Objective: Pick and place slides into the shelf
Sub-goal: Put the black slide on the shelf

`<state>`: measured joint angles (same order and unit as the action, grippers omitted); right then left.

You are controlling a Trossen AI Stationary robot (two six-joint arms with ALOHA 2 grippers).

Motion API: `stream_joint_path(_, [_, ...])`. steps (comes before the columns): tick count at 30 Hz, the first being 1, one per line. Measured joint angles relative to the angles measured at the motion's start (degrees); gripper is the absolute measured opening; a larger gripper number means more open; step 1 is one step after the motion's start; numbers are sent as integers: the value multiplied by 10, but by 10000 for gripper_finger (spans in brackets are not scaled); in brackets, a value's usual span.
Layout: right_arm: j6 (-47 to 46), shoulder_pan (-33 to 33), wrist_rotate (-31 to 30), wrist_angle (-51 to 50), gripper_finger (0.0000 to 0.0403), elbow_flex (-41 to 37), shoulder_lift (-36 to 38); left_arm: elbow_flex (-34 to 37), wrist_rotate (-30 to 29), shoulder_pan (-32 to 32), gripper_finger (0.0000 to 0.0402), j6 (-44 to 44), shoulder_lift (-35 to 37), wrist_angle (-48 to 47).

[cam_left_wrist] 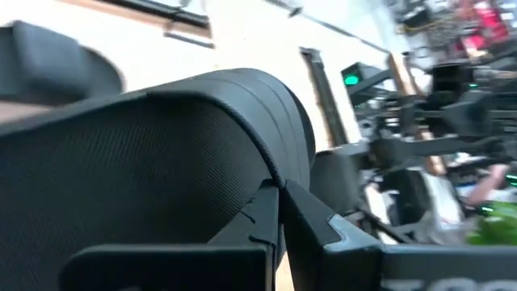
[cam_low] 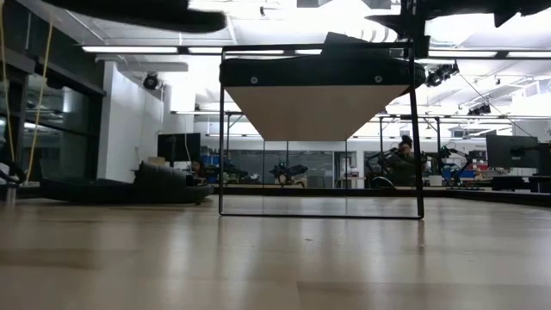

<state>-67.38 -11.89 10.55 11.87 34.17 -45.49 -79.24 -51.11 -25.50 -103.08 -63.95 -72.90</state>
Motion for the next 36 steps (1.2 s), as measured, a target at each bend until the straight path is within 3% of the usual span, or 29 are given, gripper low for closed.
stream_joint_path(6, [-18,0,9,52,236,0,-44,0,47,74,0,185,-3,166])
stream_joint_path(11, [-23,0,6,90,236,0,-71,0,84,123,0,265,-4,232])
stream_joint_path(24, [24,0,60,59,236,127,-193,0,191,200,0,358,-37,334])
stream_joint_path(36, [31,0,90,58,236,177,-257,0,196,199,0,368,-41,342])
